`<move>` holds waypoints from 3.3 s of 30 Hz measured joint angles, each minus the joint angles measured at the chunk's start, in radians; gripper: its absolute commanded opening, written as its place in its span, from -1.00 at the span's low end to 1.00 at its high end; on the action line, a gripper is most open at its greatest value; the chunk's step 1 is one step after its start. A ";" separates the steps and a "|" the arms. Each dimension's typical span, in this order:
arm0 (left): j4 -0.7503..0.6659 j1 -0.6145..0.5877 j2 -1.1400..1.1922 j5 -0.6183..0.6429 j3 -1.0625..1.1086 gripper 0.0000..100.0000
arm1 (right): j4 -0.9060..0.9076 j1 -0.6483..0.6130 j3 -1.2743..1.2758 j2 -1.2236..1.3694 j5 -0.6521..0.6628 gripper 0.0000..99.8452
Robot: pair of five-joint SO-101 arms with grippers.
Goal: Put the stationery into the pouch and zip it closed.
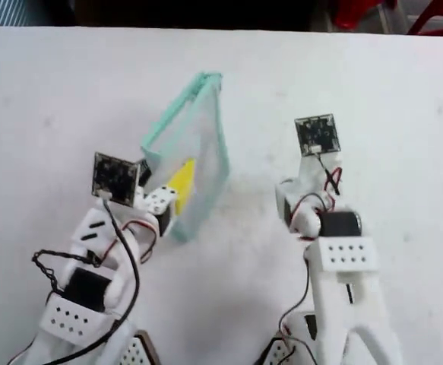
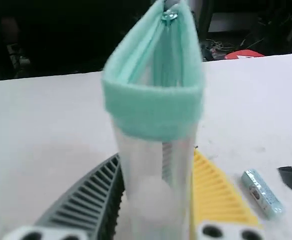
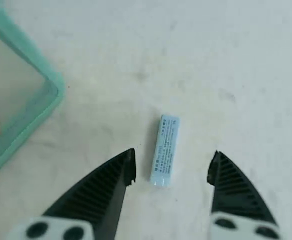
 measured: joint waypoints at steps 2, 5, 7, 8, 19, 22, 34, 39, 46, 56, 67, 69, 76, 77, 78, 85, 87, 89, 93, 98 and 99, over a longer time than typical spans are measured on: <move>0.008 0.031 -0.003 -0.011 0.000 -0.60 | -0.006 0.000 -0.035 0.110 0.000 -0.66; 0.029 0.008 -0.003 -0.029 -0.006 -0.60 | 0.018 0.021 -0.137 0.298 0.000 -0.66; 0.029 0.008 -0.003 -0.014 -0.006 -0.60 | 0.057 0.018 -0.206 0.400 -0.002 -0.66; 0.029 0.009 -0.003 -0.015 -0.006 -0.60 | 0.069 0.015 -0.232 0.443 -0.002 -0.66; 0.018 0.026 -0.003 -0.018 0.012 -0.60 | 0.040 0.038 -0.276 0.600 -0.032 -0.68; 0.018 -0.002 -0.003 -0.008 0.012 -0.60 | 0.002 0.054 -0.278 0.661 -0.032 -0.88; 0.018 0.104 -0.006 -0.068 0.014 -0.60 | -0.069 0.068 -0.279 0.726 0.020 -0.97; 0.018 0.081 -0.003 -0.077 0.014 -0.60 | -0.069 0.068 -0.279 0.726 0.025 -0.97; 0.018 0.060 -0.003 -0.071 0.014 -0.60 | -0.069 0.068 -0.279 0.726 0.026 -0.97; 0.003 0.106 -0.009 -0.106 0.035 -0.60 | -0.071 0.068 -0.279 0.726 0.026 -0.97; 0.003 0.130 -0.020 -0.109 0.051 -0.60 | -0.078 0.097 -0.279 0.726 0.026 -0.97; 0.003 0.132 -0.018 -0.104 0.051 -0.60 | -0.080 0.097 -0.281 0.726 0.026 -0.97; 0.003 0.155 -0.017 -0.101 0.051 -0.60 | -0.080 0.135 -0.313 0.726 0.026 -0.97; 0.003 0.160 -0.017 -0.101 0.051 -0.60 | -0.080 0.137 -0.313 0.726 0.017 -0.97; 0.003 0.158 -0.017 -0.101 0.051 -0.60 | -0.080 0.137 -0.313 0.726 -0.002 -0.97; 0.003 0.146 -0.014 -0.101 0.051 -0.60 | -0.080 0.133 -0.284 0.666 -0.078 -0.97; 0.003 0.146 -0.014 -0.101 0.051 -0.60 | -0.080 0.133 -0.279 0.661 -0.069 -0.97; 0.003 0.146 -0.014 -0.101 0.051 -0.60 | -0.083 0.129 -0.278 0.661 -0.057 -0.97; 0.003 0.146 -0.014 -0.101 0.051 -0.60 | -0.086 0.160 -0.278 0.661 -0.060 -0.97; 0.003 0.146 -0.014 -0.101 0.051 -0.60 | -0.098 0.293 -0.265 0.603 -0.262 -0.97; 0.003 0.146 -0.014 -0.101 0.051 -0.60 | -0.100 0.295 -0.258 0.600 -0.258 -0.97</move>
